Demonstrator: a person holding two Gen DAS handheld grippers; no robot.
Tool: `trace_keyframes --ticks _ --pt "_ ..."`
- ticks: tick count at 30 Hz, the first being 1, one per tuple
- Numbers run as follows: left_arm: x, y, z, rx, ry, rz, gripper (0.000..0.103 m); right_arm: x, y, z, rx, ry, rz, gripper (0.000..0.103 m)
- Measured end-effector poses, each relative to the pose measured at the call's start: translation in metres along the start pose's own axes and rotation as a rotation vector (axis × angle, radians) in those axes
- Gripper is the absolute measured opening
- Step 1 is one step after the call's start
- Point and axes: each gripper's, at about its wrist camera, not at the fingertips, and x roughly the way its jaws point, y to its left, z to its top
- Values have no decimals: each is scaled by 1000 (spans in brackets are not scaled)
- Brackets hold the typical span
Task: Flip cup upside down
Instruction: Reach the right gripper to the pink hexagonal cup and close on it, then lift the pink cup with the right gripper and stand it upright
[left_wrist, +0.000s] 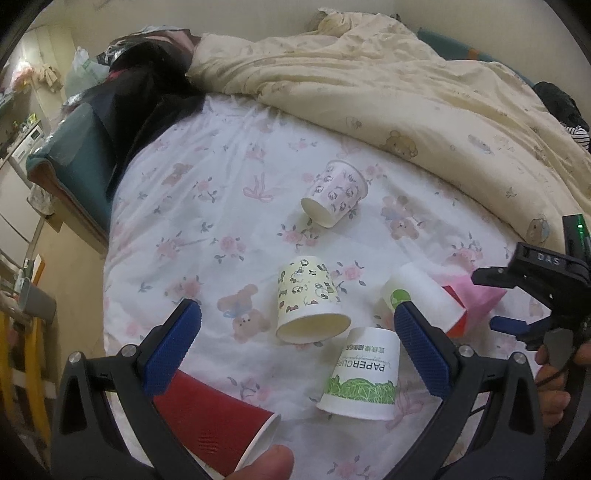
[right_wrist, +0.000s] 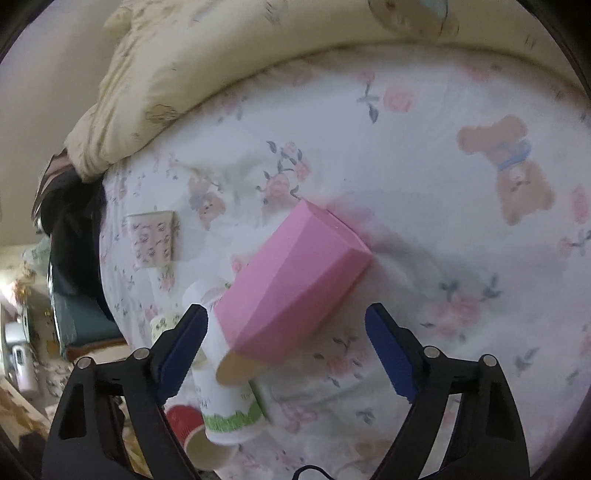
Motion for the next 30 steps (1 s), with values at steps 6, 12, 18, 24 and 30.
trace_keyframes --ticks 6,12,18,24,30 --pt "8 0 -1 8 14 4 103 31 -7 15 97 29 25 84" --pt "11 -1 -2 20 12 12 103 29 -17 16 133 -12 40 67" --pt "8 2 -1 3 17 8 103 1 -16 17 103 -83 79 63" --pt "-16 -4 -2 23 -24 7 103 -35 -5 18 39 -163 117 63" --pt "-44 1 -7 7 -46 2 103 -70 11 4 -47 -204 145 63"
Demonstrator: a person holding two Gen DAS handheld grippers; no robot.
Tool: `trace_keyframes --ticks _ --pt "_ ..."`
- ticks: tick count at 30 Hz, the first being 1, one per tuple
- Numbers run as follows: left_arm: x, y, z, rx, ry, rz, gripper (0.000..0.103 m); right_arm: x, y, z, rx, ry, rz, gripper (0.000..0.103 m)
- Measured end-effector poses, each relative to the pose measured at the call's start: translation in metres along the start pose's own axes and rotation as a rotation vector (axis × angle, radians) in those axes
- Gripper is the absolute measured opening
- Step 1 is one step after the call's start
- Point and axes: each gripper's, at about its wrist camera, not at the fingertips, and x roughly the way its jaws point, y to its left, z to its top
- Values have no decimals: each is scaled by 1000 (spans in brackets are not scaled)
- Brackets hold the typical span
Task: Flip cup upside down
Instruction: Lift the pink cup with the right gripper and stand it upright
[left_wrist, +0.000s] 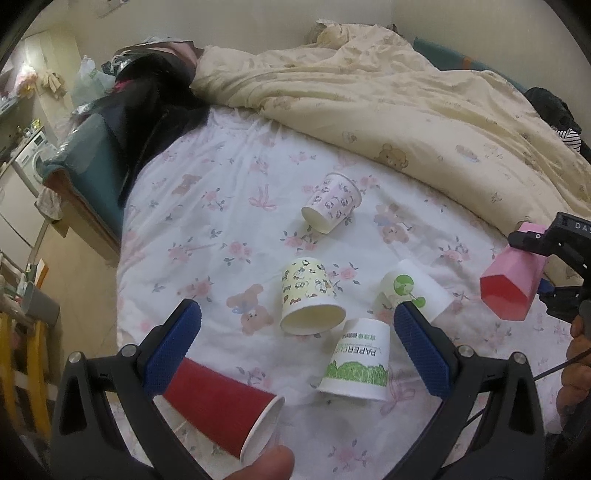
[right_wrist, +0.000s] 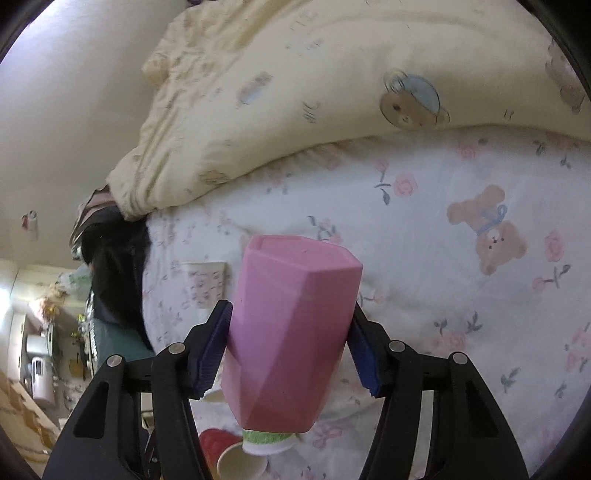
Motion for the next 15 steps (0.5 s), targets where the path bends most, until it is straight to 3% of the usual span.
trace_keyframes --ticks 8,15 --pt "-29 12 -26 -6 -24 12 103 -37 19 -31 -114 24 50 62" --pt "-52 31 -59 -49 10 -11 103 -60 28 -79 -249 119 73 62"
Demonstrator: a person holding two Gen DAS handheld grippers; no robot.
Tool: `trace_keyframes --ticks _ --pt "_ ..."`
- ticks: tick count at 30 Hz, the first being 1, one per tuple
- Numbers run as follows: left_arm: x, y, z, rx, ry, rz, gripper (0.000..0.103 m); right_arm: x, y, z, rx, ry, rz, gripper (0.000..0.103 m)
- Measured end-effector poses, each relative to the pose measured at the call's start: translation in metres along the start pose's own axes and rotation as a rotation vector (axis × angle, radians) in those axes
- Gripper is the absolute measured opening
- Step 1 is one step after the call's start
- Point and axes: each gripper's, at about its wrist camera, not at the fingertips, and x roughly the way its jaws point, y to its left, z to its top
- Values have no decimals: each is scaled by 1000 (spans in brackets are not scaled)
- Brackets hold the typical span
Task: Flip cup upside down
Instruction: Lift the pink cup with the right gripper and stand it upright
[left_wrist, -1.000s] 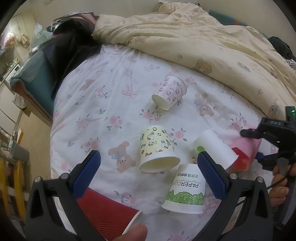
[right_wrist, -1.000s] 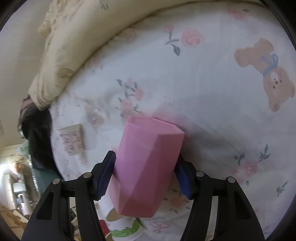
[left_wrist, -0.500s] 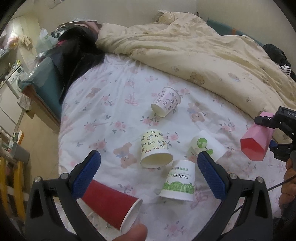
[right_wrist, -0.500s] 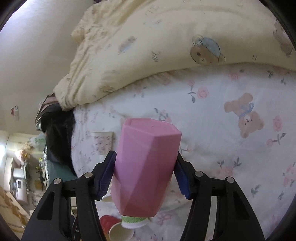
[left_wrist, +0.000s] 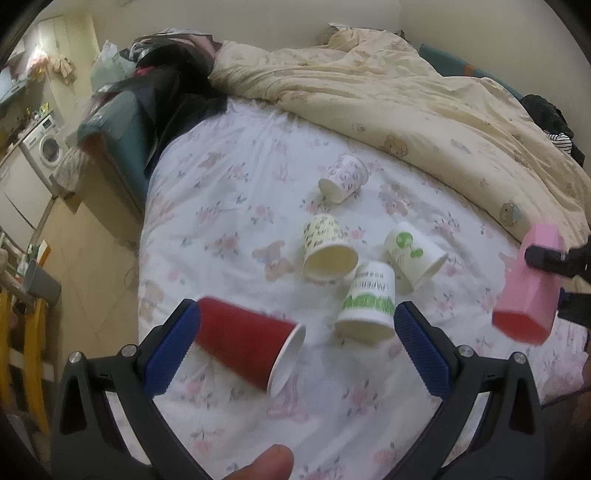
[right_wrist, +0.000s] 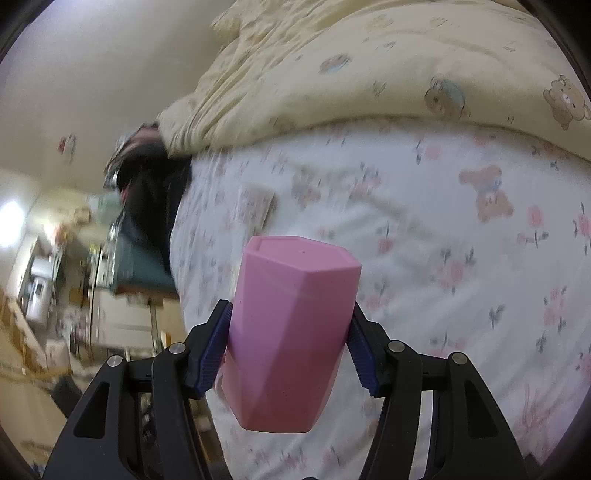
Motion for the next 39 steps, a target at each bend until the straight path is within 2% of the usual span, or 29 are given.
trace_keyframes --ticks 5,12,19,22,25,29,33,39 --pt "-6 11 -29 -26 68 -17 103 4 11 -37 -87 102 8 62" --pt "-17 40 -71 -122 126 -19 103 17 26 -87 -254 215 8 62" --pt "-16 53 -96 -179 183 -23 103 56 33 -115 -342 349 -24 62" --pt "-10 58 -99 -202 198 -13 103 78 38 -123 -402 407 -66 62" --pt "-1 65 -98 -202 210 71 103 101 45 -127 -468 467 -110 62" --pt "9 80 -100 -256 238 68 103 126 48 -132 -532 530 -157 62" --pt "15 78 -100 -262 250 60 103 148 40 -135 -480 570 -123 62" --pt "20 74 -95 -274 256 53 103 165 45 -143 -513 577 -107 62"
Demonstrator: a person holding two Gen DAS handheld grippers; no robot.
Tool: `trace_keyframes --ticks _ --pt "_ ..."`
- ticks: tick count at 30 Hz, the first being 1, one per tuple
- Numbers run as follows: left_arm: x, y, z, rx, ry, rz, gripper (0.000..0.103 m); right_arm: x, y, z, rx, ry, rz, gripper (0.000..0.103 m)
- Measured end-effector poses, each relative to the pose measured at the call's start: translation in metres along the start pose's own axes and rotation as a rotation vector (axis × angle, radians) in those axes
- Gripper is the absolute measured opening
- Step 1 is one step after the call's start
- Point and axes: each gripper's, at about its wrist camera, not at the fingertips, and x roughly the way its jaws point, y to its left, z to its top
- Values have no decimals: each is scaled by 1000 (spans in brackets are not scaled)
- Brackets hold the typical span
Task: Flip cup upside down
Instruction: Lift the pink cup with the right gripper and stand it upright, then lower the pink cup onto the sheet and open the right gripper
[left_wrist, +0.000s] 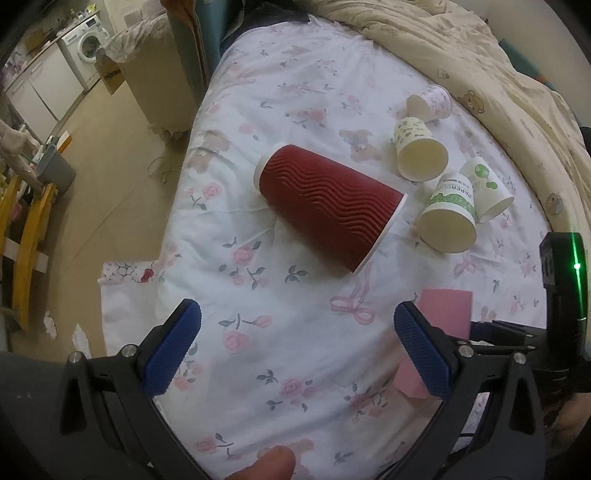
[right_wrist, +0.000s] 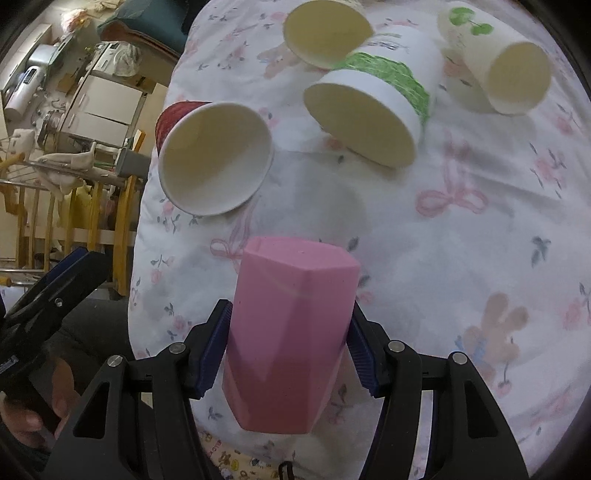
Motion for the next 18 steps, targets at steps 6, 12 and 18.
trace_keyframes --ticks 6,12,18 --pt "7 -3 1 1 26 -1 103 10 -4 1 49 23 40 64" --pt "7 -1 1 -5 24 -3 103 2 -4 3 59 -19 20 80" --pt "5 -1 0 -5 19 -23 103 -19 -2 -1 52 -62 6 81"
